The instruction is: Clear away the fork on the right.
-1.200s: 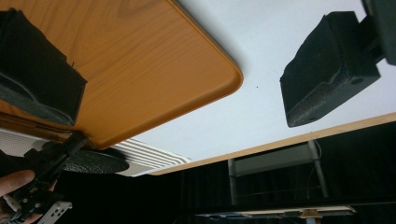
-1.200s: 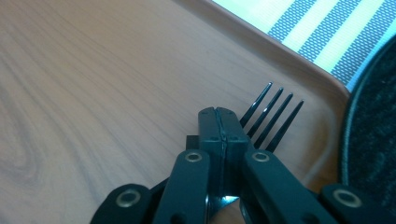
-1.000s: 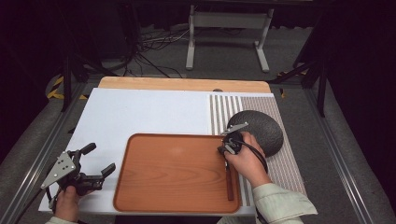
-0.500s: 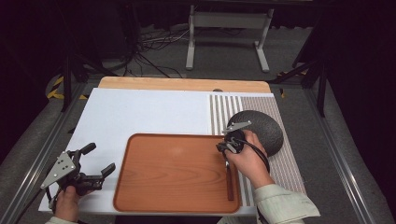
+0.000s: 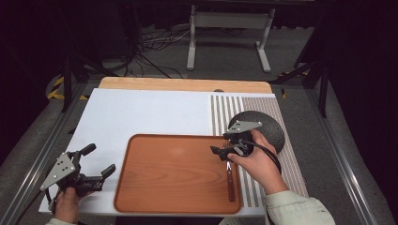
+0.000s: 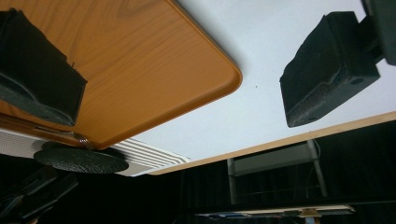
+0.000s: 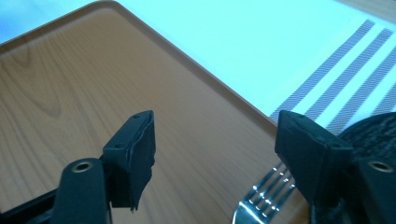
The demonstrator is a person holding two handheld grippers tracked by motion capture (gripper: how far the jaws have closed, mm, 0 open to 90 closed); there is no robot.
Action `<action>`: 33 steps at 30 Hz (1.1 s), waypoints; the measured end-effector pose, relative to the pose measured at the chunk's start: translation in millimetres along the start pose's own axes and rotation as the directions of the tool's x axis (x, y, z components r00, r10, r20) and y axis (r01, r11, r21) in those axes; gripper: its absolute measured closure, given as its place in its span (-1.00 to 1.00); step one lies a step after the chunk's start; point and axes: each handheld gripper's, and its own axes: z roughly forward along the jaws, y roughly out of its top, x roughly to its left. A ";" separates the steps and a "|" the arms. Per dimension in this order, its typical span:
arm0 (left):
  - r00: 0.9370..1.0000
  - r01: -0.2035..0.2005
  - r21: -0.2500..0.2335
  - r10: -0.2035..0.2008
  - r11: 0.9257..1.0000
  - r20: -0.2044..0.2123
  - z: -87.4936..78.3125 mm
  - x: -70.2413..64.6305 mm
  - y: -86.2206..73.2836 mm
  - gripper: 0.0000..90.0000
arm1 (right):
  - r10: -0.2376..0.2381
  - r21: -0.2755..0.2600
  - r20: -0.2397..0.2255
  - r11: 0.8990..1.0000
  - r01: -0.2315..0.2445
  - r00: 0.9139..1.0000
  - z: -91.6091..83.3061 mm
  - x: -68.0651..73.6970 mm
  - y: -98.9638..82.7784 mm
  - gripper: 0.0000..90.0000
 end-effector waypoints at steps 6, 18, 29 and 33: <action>1.000 -0.002 0.002 0.002 1.000 0.000 0.3 -0.3 0.0 -0.98 | -0.022 -0.046 0.023 0.999 0.023 0.999 -15.8 -1.4 -2.7 -0.43; 1.000 -0.002 -0.001 0.002 1.000 -0.002 0.6 -0.8 0.2 -0.98 | 0.017 -0.182 0.037 0.983 -0.010 0.999 -48.4 -7.2 -13.5 -0.51; 1.000 -0.001 0.001 0.001 1.000 -0.003 0.1 -0.2 0.4 -0.98 | 0.002 -0.270 0.036 0.963 0.008 0.999 -67.4 -16.2 -42.5 -0.70; 1.000 0.000 -0.001 0.000 1.000 -0.006 0.5 -0.6 0.3 -0.98 | -0.014 -0.322 0.054 0.946 0.031 0.998 -73.2 -20.1 -53.7 -0.71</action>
